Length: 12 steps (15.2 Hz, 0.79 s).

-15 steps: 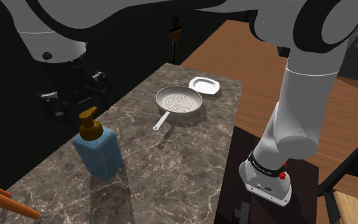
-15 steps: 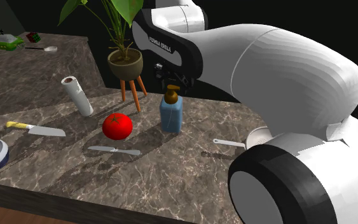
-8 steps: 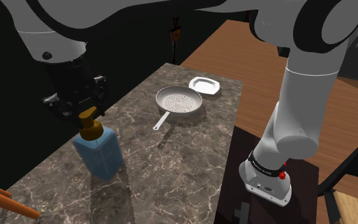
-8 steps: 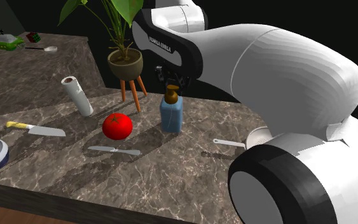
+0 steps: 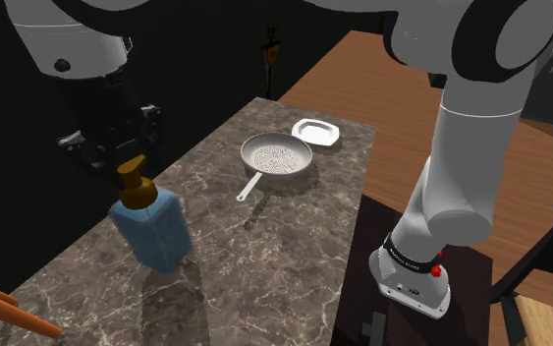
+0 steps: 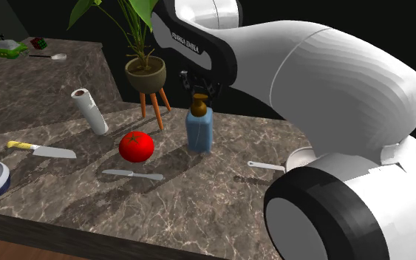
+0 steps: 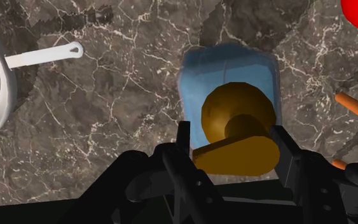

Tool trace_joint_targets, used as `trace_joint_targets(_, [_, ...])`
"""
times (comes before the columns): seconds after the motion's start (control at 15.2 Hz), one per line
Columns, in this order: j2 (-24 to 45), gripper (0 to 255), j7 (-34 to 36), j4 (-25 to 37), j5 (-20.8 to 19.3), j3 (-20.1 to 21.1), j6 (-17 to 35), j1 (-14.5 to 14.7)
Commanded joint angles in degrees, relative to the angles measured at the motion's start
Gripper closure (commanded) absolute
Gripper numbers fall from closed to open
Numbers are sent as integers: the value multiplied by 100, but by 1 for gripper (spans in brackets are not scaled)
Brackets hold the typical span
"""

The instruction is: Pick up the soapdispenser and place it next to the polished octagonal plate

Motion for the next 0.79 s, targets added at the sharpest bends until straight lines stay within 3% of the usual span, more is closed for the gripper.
trace_joint_targets(0.0, [31,255,-1,185,-17,2,-157,22])
trace_joint_targets(0.73, [390,255,78,1530,-231,19,-1186,307])
